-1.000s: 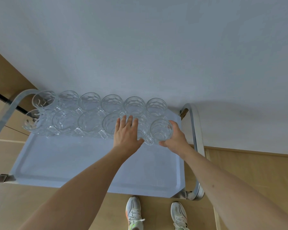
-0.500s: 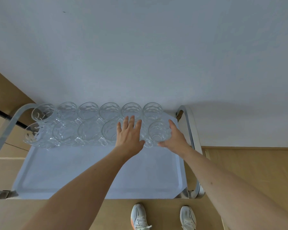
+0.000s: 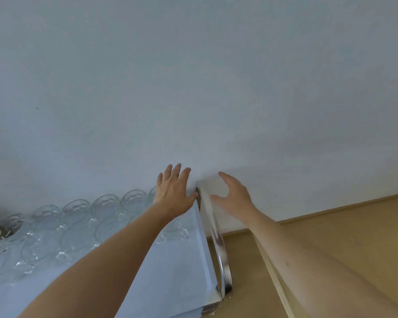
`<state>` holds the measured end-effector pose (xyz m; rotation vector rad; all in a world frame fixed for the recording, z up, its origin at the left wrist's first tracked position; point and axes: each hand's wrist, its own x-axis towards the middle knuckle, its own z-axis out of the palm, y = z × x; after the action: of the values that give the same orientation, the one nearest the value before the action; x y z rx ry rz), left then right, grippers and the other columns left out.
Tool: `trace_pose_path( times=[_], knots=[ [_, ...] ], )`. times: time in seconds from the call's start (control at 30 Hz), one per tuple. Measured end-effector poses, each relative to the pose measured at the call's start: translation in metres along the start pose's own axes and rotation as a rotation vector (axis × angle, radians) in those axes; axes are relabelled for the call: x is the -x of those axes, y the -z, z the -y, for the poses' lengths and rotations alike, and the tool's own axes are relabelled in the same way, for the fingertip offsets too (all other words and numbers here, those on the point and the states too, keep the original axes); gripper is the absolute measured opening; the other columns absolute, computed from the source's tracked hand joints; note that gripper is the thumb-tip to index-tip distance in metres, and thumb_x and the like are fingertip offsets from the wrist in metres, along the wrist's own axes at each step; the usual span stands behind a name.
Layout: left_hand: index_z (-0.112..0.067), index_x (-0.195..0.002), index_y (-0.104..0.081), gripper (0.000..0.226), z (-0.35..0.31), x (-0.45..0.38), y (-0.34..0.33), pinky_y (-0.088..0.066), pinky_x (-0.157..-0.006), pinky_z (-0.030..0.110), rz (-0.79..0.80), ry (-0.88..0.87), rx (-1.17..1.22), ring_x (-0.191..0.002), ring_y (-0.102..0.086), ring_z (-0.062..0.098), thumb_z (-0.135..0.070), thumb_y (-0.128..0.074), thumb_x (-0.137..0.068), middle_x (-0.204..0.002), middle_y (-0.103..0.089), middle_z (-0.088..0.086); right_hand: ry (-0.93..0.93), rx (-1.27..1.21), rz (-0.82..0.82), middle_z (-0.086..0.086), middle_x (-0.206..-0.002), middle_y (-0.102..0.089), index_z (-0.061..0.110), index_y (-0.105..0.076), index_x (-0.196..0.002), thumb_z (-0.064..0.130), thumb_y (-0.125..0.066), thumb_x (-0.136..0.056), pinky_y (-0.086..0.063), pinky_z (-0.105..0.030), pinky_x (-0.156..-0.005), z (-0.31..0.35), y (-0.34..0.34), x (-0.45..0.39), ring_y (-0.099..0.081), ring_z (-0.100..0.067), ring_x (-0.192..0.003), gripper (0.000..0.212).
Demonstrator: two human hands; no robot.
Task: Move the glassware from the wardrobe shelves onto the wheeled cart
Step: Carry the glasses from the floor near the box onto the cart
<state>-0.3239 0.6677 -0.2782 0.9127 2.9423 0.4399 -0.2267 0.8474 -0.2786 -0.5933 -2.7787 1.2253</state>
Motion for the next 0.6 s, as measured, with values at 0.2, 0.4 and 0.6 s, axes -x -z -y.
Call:
trace_pose_path(
  times=[0.2,0.4,0.6],
  knots=[
    [-0.024,-0.158,-0.023,0.078,-0.116,-0.038,0.023,-0.010,-0.125,0.051,-0.041,-0.172,0.003,-0.155,-0.005,0.032,-0.053,-0.057,-0.094,-0.167,-0.017,0.009,-0.085,-0.035,-0.182,0.012,-0.162,-0.031,0.033,-0.031,-0.157,0.042,-0.072,-0.089,-0.027,-0.033,-0.119,-0.053,0.106,0.031,-0.029,-0.013,-0.149,0.079],
    [-0.023,-0.158,-0.023,0.078,-0.254,-0.061,0.019,-0.013,-0.125,0.049,-0.068,-0.381,0.044,-0.155,-0.008,0.031,-0.054,-0.057,-0.094,-0.166,-0.022,0.008,-0.181,-0.049,-0.347,0.013,-0.162,-0.030,0.034,-0.031,-0.157,0.044,-0.073,-0.087,-0.028,-0.034,-0.120,-0.119,0.209,0.078,-0.027,-0.012,-0.150,0.082],
    [-0.021,-0.157,-0.026,0.079,-0.400,-0.066,-0.007,-0.016,-0.124,0.049,-0.046,-0.584,0.116,-0.154,-0.013,0.033,-0.054,-0.058,-0.094,-0.165,-0.026,0.008,-0.287,-0.020,-0.491,0.009,-0.161,-0.033,0.029,-0.031,-0.157,0.043,-0.073,-0.088,-0.028,-0.030,-0.118,-0.197,0.302,0.144,-0.030,-0.013,-0.148,0.083]
  ],
)
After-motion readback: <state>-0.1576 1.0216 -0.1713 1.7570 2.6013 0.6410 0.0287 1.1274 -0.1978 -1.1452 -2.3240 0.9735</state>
